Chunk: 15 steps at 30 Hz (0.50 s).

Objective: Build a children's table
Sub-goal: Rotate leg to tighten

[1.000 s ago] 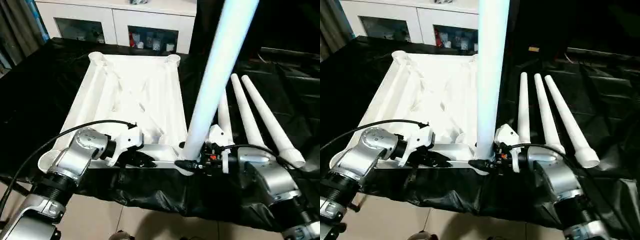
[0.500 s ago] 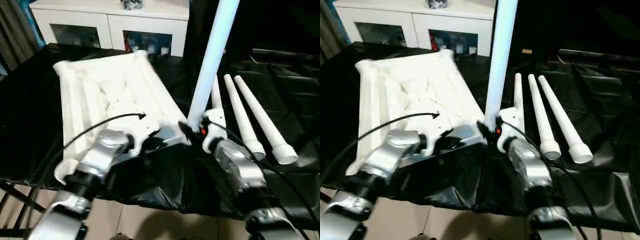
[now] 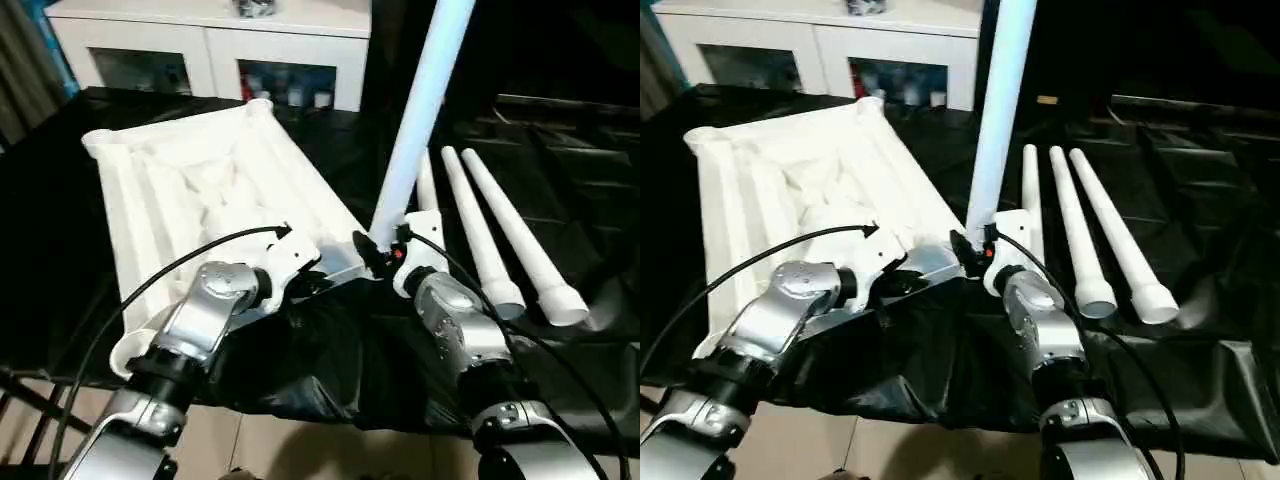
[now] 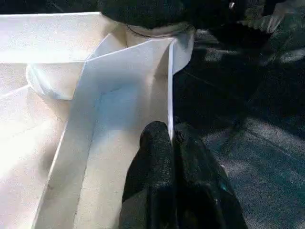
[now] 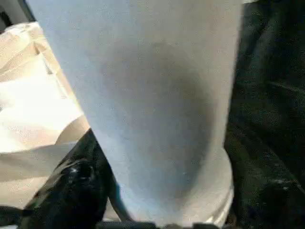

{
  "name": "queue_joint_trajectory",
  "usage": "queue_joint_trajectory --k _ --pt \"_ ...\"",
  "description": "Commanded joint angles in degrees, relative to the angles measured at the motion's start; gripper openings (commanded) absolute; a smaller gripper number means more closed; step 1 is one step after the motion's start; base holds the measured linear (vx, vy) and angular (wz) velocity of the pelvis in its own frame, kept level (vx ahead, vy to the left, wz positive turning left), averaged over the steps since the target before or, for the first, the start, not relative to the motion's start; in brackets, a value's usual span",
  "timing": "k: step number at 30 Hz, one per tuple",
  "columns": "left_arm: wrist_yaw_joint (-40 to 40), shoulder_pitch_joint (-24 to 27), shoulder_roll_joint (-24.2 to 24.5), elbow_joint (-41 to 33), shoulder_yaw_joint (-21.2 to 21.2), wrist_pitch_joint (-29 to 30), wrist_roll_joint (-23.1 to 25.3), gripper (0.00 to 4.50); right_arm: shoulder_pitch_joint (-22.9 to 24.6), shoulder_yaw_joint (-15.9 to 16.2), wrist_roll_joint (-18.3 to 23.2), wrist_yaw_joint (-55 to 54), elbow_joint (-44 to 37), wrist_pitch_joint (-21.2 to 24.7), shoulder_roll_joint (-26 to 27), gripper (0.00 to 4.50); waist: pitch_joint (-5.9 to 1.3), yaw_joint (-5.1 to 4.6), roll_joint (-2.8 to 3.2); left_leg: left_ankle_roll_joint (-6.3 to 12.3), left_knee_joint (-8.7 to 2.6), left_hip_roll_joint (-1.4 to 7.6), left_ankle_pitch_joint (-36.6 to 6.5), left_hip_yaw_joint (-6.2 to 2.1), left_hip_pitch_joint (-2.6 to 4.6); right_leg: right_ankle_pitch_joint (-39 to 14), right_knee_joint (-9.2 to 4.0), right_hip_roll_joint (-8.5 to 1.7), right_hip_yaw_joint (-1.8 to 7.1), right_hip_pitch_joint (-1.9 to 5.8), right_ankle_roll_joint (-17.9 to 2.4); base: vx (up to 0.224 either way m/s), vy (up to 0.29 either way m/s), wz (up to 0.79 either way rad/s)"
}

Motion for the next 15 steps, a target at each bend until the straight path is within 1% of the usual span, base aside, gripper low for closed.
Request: queue_joint_trajectory --k 1,2,3,4,5,6,8,9,10,11,12,13,14,15 --pt "-2.3 0.1 -1.4 -2.7 -1.9 -1.2 -2.7 0.0 0.7 2.7 0.2 3.6 2.4 1.9 1.8 3.56 -3.36 0.32 -0.02 1.95 -3.87 2.91 -11.9 -1.08 -0.09 -14.4 -4.35 -4.89 2.78 2.63 -11.2 0.0 0.0 0.0" --pt "-3.1 0.3 -0.9 -2.9 -1.8 -1.3 -2.9 0.0 0.9 3.3 0.2 5.1 1.4 1.9 1.2 3.73 -3.37 0.3 -0.07 2.35 -3.83 2.91 -10.8 -1.0 -0.16 -12.2 -4.16 -4.79 2.75 2.66 -11.6 0.0 0.0 0.0" --pt "-4.0 0.3 -0.3 -2.9 -1.8 -1.7 -3.0 0.0 1.1 3.8 0.1 6.5 0.6 1.8 0.5 3.73 -3.38 0.28 -0.24 2.77 -3.77 2.87 -10.2 -0.96 -0.2 -11.0 -4.04 -4.76 2.69 2.76 -12.0 0.0 0.0 0.0" --pt "-5.0 0.4 0.2 -2.9 -1.8 -2.1 -3.2 0.0 1.4 4.4 0.2 8.3 -0.4 2.0 -0.3 3.81 -3.44 0.36 -0.21 3.01 -3.71 2.83 -9.8 -0.97 -0.25 -10.4 -3.92 -4.76 2.66 2.89 -12.2 0.0 0.0 0.0" --pt "-5.9 0.4 0.7 -2.9 -1.8 -2.6 -3.4 0.0 1.8 5.0 0.2 10.0 -1.6 2.2 -1.2 3.96 -3.48 0.42 -0.22 3.64 -3.59 2.79 -8.8 -0.87 -0.34 -9.0 -3.83 -4.73 2.69 2.94 -12.3 0.0 0.0 0.0" --pt "-6.5 0.4 1.1 -2.9 -1.8 -2.9 -3.6 0.0 2.0 5.3 0.3 11.2 -2.3 2.2 -1.8 4.04 -3.55 0.46 -0.14 4.05 -3.48 2.86 -7.9 -0.8 -0.29 -7.3 -3.65 -4.77 2.72 2.86 -12.9 0.0 0.0 0.0" --pt "-8.7 0.5 2.3 -3.1 -2.0 -3.4 -4.1 0.0 3.3 6.6 0.8 15.5 -5.3 2.4 -3.8 4.04 -3.52 0.7 -0.05 4.52 -3.47 2.91 -8.0 -0.8 -0.2 -6.8 -3.61 -4.7 2.63 2.88 -13.2 0.0 0.0 0.0" --pt "-9.5 0.4 2.9 -3.0 -2.1 -3.9 -4.1 0.0 4.2 7.3 1.1 17.8 -7.3 2.8 -5.1 4.04 -3.46 0.65 -0.06 4.56 -3.55 3.03 -8.3 -0.82 -0.19 -6.9 -3.64 -4.74 2.63 2.83 -13.4 0.0 0.0 0.0" --pt "-9.5 0.4 2.9 -3.0 -2.1 -3.9 -4.1 0.0 4.2 7.3 1.1 17.8 -7.3 2.8 -5.1 4.04 -3.44 0.78 -0.1 4.53 -3.58 3.03 -8.2 -0.86 -0.19 -7.0 -3.68 -4.7 2.57 2.92 -13.3 0.0 0.0 0.0" --pt "-11.4 0.2 4.1 -2.5 -2.3 -5.0 -4.2 0.0 5.8 8.5 1.8 22.5 -10.8 3.2 -7.9 4.04 -3.41 0.85 -0.03 4.52 -3.57 3.04 -8.3 -0.85 -0.09 -7.1 -3.75 -4.6 2.57 2.91 -13.2 0.0 0.0 0.0" --pt "-13.7 0.1 5.5 -1.9 -2.6 -6.4 -4.4 0.0 7.8 9.9 2.6 28.1 -14.9 3.6 -11.3 4.04 -3.42 1.13 0.05 4.78 -3.49 3.08 -8.9 -0.76 0.03 -7.1 -3.76 -4.61 2.65 2.81 -12.9 0.0 0.0 0.0" --pt "-13.7 0.1 5.5 -1.9 -2.6 -6.4 -4.4 0.0 7.9 9.9 2.7 28.2 -15.0 3.7 -11.3 4.04 -3.41 1.32 -0.03 4.9 -3.54 3.15 -9.0 -0.81 0.1 -7.2 -3.84 -4.56 2.62 2.89 -12.7 0.0 0.0 0.0" --pt "-15.1 0.1 6.1 -1.9 -2.7 -6.7 -4.7 0.0 8.6 10.5 2.9 30.5 -16.5 4.0 -12.9 4.04 -3.46 1.53 0.24 4.98 -3.53 3.22 -8.6 -0.85 0.03 -6.4 -3.61 -4.64 2.64 2.86 -13.0 0.0 0.0 0.0" --pt "-16.3 0.2 6.7 -1.8 -2.9 -6.9 -4.8 0.0 9.2 11.1 3.0 32.3 -17.7 4.2 -14.2 4.04 -3.46 1.83 0.03 5.0 -3.46 3.21 -8.1 -0.78 0.06 -5.6 -3.6 -4.61 2.62 2.88 -13.3 0.0 0.0 0.0"
